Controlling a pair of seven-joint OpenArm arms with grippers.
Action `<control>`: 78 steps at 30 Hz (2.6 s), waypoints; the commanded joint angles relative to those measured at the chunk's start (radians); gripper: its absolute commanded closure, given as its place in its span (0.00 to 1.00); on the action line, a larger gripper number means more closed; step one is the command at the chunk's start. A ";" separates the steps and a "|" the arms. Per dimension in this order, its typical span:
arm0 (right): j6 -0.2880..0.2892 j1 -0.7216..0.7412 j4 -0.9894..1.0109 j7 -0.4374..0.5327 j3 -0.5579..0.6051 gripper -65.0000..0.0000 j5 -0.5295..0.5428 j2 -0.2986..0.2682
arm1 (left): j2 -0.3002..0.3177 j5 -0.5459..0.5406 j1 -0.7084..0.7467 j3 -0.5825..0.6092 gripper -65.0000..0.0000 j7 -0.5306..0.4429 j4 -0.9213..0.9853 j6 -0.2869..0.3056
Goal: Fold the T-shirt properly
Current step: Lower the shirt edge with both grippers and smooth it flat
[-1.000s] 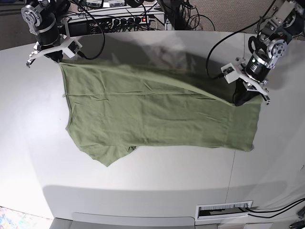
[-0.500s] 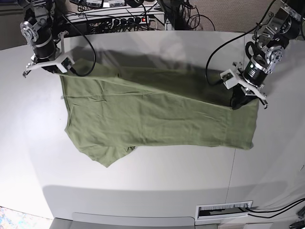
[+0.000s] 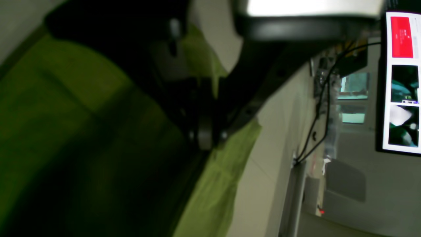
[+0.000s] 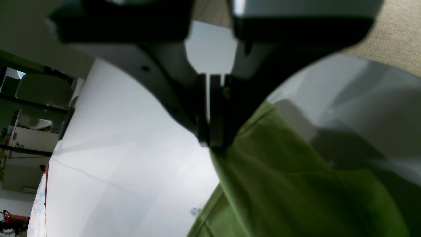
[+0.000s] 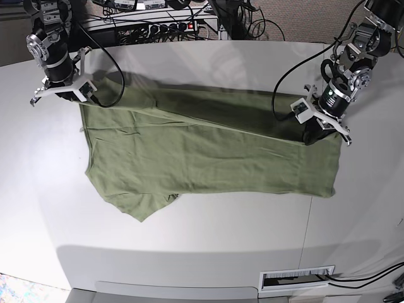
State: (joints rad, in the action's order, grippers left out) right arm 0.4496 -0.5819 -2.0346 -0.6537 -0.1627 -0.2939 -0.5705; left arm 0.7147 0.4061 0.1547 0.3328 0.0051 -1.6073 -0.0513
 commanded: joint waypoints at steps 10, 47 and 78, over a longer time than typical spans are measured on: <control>-0.028 0.003 -0.012 0.003 -0.010 0.91 -0.013 -0.017 | 0.014 0.000 -0.011 -0.008 0.67 -0.006 -0.009 0.008; -0.050 0.192 0.113 0.008 0.156 1.00 -0.080 -0.026 | 0.030 0.047 0.000 -0.008 1.00 0.065 0.005 0.420; 0.084 0.097 0.112 -0.292 0.157 1.00 0.230 -0.093 | 0.103 0.167 0.195 -0.008 1.00 -0.032 -0.032 0.375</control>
State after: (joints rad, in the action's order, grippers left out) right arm 0.5262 -0.4870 -1.9106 -0.9401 0.0029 -0.0586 -0.6456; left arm 0.8040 0.5568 0.3321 0.3130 -0.0765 -1.6550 0.2283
